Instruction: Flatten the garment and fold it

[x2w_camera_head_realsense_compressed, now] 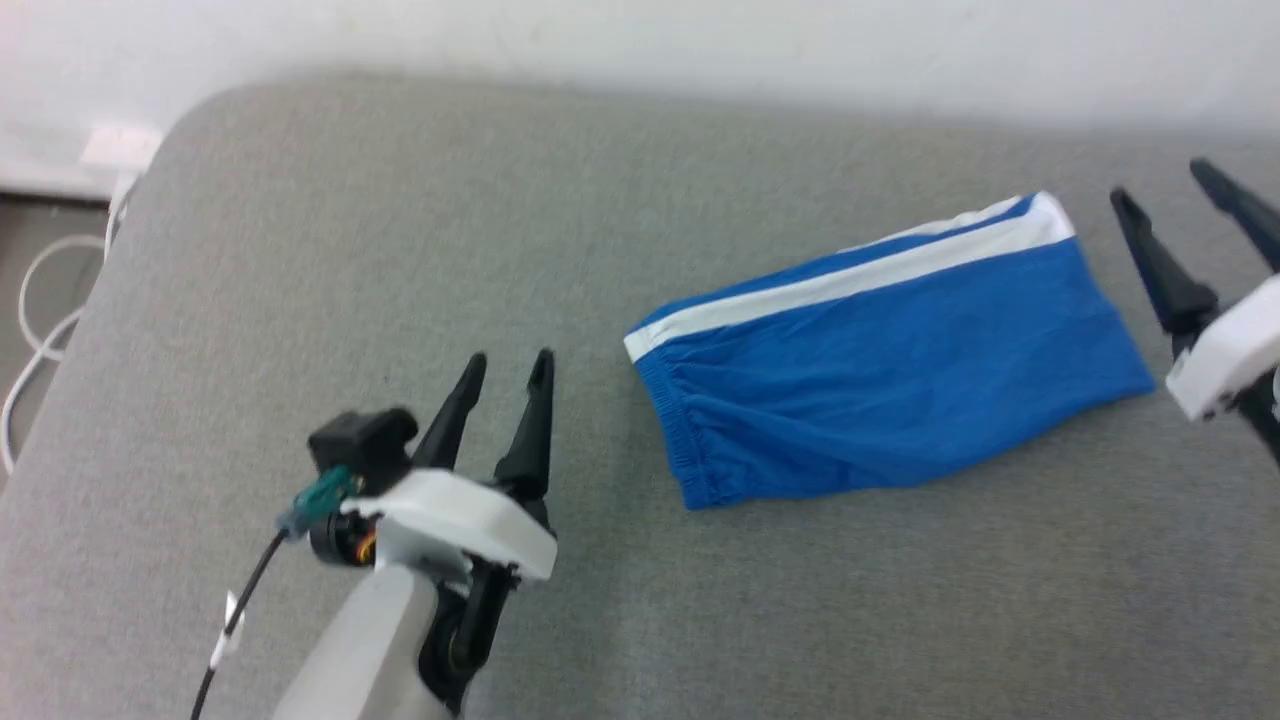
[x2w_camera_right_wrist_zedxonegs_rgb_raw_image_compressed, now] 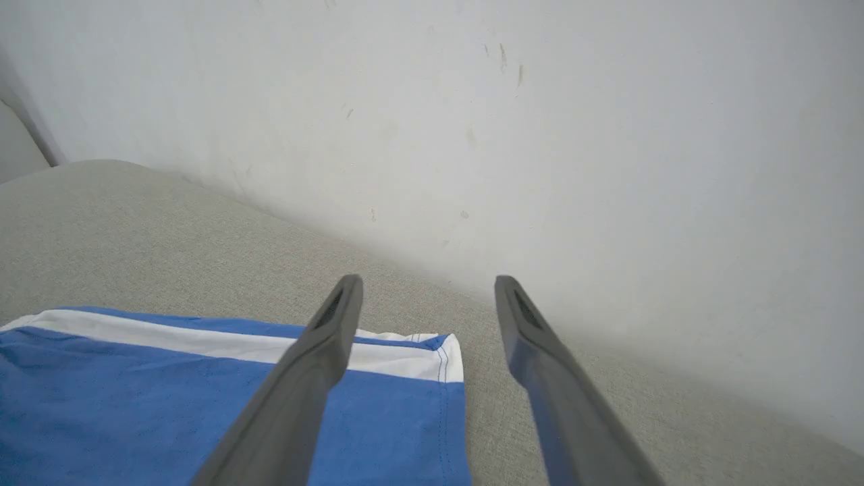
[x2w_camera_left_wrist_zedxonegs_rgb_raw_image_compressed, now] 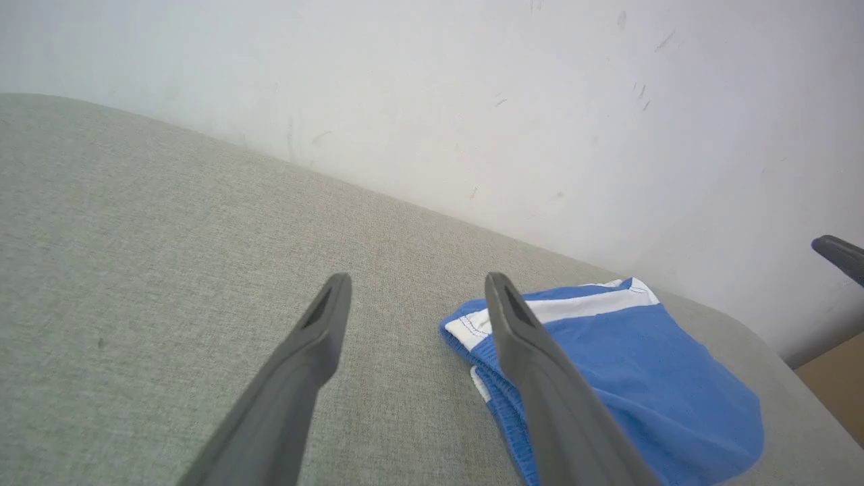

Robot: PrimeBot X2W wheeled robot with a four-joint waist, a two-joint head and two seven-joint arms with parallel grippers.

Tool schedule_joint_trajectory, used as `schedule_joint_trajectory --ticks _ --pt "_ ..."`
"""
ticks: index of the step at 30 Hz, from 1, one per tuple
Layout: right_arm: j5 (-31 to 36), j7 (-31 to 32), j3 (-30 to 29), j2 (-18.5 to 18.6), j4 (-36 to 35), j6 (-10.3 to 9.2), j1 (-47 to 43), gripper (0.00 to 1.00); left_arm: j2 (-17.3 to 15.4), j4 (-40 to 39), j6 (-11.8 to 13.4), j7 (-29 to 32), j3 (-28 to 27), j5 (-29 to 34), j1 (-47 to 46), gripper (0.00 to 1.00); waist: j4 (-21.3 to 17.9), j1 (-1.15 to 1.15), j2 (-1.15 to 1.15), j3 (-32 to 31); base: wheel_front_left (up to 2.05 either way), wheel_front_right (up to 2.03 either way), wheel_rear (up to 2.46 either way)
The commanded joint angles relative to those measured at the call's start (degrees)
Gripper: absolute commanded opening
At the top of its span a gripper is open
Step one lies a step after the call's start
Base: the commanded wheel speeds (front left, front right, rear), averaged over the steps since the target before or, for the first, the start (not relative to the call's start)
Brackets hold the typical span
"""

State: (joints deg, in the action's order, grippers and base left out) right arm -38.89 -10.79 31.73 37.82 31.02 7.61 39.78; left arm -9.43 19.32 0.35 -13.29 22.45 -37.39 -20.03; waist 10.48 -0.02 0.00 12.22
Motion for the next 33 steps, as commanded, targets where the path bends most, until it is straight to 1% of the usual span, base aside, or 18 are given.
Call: schedule_joint_trajectory --ticks 1,5,7,9,11,12,14,15,18,21,23,25,27,30,33 --pt "0.1 -1.5 -1.9 -1.2 -0.5 -0.12 -3.3 1.00 0.0 -1.5 1.1 -0.7 -0.9 -0.9 2.6 1.00 -4.2 0.02 0.00 -5.9 0.00 0.00 0.00" --pt "1.5 -3.2 -7.6 -3.7 -1.6 -0.12 -10.0 1.00 -0.2 -4.3 3.0 -1.0 -1.3 -0.6 6.8 1.00 -5.5 0.02 0.00 -7.8 0.00 0.00 0.00" --pt "2.6 -3.6 -11.7 -5.0 -2.7 -0.12 -13.6 1.00 -0.5 -5.2 3.3 -0.6 -0.8 -0.5 8.3 1.00 -5.8 0.02 0.00 -8.2 0.00 0.00 0.00" --pt "4.3 -3.9 -16.3 -6.7 -4.1 -0.12 -17.2 1.00 -1.6 -5.7 3.7 0.3 0.1 0.6 9.1 1.00 -6.3 0.02 0.00 -8.2 0.00 0.00 0.00" --pt "6.3 -4.1 -20.0 -8.8 -6.3 -0.12 -21.3 1.00 -2.4 -5.9 4.0 2.0 1.3 1.5 9.8 1.00 -6.7 0.02 0.00 -8.2 0.00 0.00 0.00" --pt "7.4 -4.1 -21.9 -9.8 -7.5 -0.12 -23.2 1.00 -2.5 -6.0 3.8 3.7 2.3 1.5 10.1 1.00 -6.8 0.02 0.00 -8.1 0.00 0.00 0.00" --pt "8.7 -4.1 -26.0 -12.4 -9.9 -0.12 -26.9 1.00 -2.2 -6.7 3.5 6.4 3.6 0.8 10.6 1.00 -7.2 0.02 0.00 -7.9 0.00 0.00 0.00" --pt "8.7 -4.1 -26.0 -12.4 -9.9 -0.12 -26.9 1.00 -2.2 -6.7 3.5 6.4 3.6 0.8 10.6 1.00 -7.2 0.02 0.00 -7.9 0.00 0.00 0.00" --pt "11.2 -4.2 -32.1 -16.7 -14.3 -0.12 -31.6 1.00 -1.3 -8.2 3.8 9.9 4.8 -0.4 10.8 1.00 -8.1 0.02 0.00 -6.9 0.00 0.00 0.00" --pt "14.9 -2.9 -34.3 -19.7 -18.3 -0.12 -35.0 1.00 0.0 -8.8 4.9 12.3 5.1 -1.5 10.3 1.00 -9.0 0.02 0.00 -5.7 0.00 0.00 0.00" --pt "16.1 -1.8 -35.5 -21.0 -20.7 -0.12 -36.0 1.00 -0.2 -7.8 6.7 14.0 5.6 -0.4 9.4 1.00 -9.7 0.02 0.00 -4.6 0.00 0.00 0.00" --pt "17.0 -0.9 -36.6 -21.8 -22.7 -0.12 -36.3 1.00 0.4 -6.5 8.6 14.9 5.3 -0.2 8.5 1.00 -10.4 0.02 0.00 -3.6 0.00 0.00 0.00" --pt "17.6 -0.1 -37.2 -22.4 -24.6 -0.12 -36.3 1.00 0.7 -4.8 10.0 15.8 5.3 0.2 7.4 1.00 -11.0 0.02 0.00 -2.4 0.00 0.00 0.00" --pt "18.6 1.1 -38.4 -23.5 -27.0 -0.12 -36.3 1.00 1.1 -1.5 10.7 16.7 4.8 -0.3 6.3 1.00 -11.9 0.02 0.00 -0.8 0.00 0.00 0.00" --pt "19.7 1.9 -39.5 -24.3 -27.8 -0.12 -36.4 1.00 0.8 1.8 11.2 17.6 5.2 0.1 5.4 1.00 -12.3 0.02 0.00 0.4 0.00 0.00 0.00"
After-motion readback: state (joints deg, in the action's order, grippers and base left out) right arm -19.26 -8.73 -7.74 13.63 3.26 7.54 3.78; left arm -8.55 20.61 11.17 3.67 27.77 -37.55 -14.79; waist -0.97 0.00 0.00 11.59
